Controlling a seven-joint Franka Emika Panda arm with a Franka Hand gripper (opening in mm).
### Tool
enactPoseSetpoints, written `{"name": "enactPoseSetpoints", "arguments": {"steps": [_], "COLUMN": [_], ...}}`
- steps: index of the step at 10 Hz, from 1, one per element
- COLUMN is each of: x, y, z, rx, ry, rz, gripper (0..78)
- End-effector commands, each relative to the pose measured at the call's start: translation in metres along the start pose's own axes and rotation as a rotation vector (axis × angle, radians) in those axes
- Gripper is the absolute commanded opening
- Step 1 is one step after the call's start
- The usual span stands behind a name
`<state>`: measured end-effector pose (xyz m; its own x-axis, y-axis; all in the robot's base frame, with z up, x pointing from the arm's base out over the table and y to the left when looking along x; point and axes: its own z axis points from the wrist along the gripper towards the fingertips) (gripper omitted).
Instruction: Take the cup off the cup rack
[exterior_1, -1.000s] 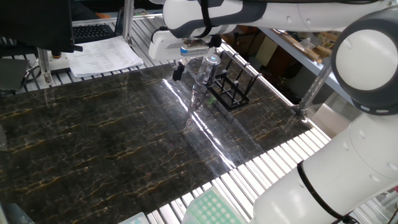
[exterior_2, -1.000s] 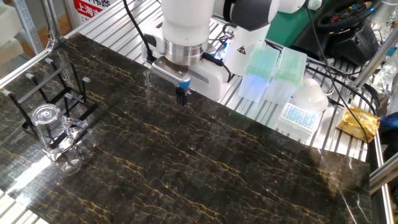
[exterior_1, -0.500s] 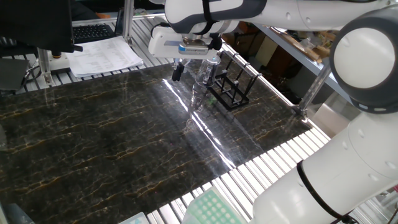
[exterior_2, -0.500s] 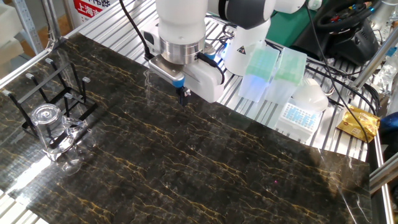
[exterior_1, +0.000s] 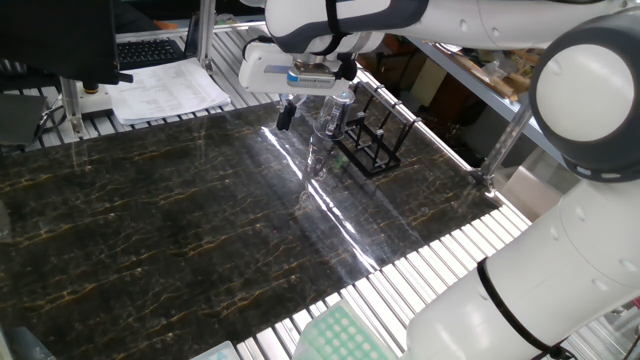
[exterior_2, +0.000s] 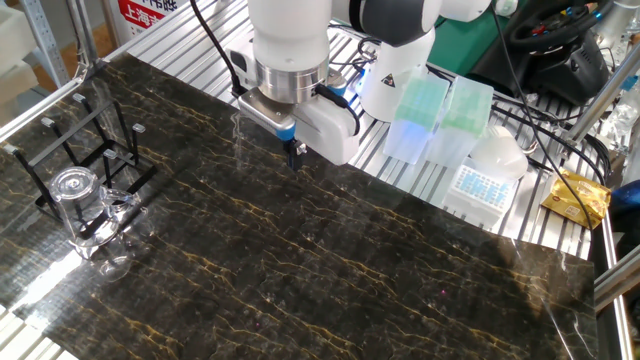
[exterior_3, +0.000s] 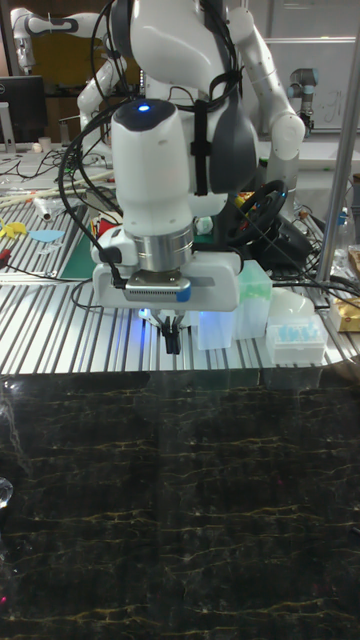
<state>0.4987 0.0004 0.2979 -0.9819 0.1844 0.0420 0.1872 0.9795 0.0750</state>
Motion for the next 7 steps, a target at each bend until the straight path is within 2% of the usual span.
{"name": "enactPoseSetpoints", "arguments": {"steps": [1,3,6,7], "x": [-0.0006,-0.0007,-0.0015,-0.0024], "y": [0.0002,0.0003,-0.0003,-0.0012], "z": [-0.0012,-0.0007,0.0010,0.0028], "rx": [0.000,0.003,0.058,0.064], "ry": [-0.002,-0.003,-0.008,-0.009], "rz": [-0.001,-0.003,-0.020,-0.020], "gripper": [0.0,0.0,0.0,0.0]}}
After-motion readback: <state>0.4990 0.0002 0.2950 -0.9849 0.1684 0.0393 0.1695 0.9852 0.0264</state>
